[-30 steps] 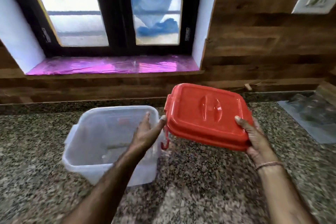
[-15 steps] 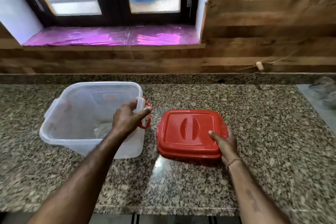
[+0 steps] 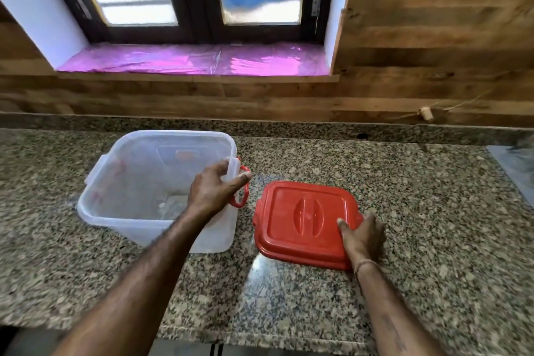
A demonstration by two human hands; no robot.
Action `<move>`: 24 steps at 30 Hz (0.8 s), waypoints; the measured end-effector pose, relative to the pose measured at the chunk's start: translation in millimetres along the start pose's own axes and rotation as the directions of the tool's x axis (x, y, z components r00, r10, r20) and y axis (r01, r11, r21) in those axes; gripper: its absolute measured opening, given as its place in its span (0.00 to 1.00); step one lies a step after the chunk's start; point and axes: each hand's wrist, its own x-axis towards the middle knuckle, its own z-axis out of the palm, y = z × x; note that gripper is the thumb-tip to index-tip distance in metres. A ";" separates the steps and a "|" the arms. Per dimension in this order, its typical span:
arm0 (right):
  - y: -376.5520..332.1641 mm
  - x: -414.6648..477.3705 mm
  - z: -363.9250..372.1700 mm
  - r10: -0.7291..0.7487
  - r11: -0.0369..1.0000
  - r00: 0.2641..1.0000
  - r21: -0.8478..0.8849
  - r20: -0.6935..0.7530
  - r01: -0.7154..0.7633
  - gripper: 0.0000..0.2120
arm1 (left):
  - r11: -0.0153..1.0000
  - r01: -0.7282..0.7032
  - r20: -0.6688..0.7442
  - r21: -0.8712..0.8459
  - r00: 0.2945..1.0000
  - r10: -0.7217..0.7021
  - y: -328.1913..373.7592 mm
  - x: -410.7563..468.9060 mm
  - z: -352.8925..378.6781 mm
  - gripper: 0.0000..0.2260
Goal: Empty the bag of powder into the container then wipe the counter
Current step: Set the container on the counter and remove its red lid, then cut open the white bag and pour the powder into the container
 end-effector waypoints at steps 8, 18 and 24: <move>-160.4 -59.8 -7.3 -0.494 0.814 0.867 0.316 -0.063 0.486 0.22 | 0.988 -0.056 -0.108 0.147 0.992 0.072 -19.4 5.4 -62.0 0.33; -383.2 -218.5 70.2 -0.856 0.488 0.517 0.288 -0.028 0.824 0.16 | 0.915 -0.038 -0.359 0.402 0.913 0.195 -126.2 6.6 -301.7 0.36; -505.7 -341.6 135.1 -0.955 0.282 0.295 0.271 -0.008 0.920 0.20 | 0.898 0.023 -0.509 0.439 0.831 0.227 -176.2 9.6 -464.3 0.33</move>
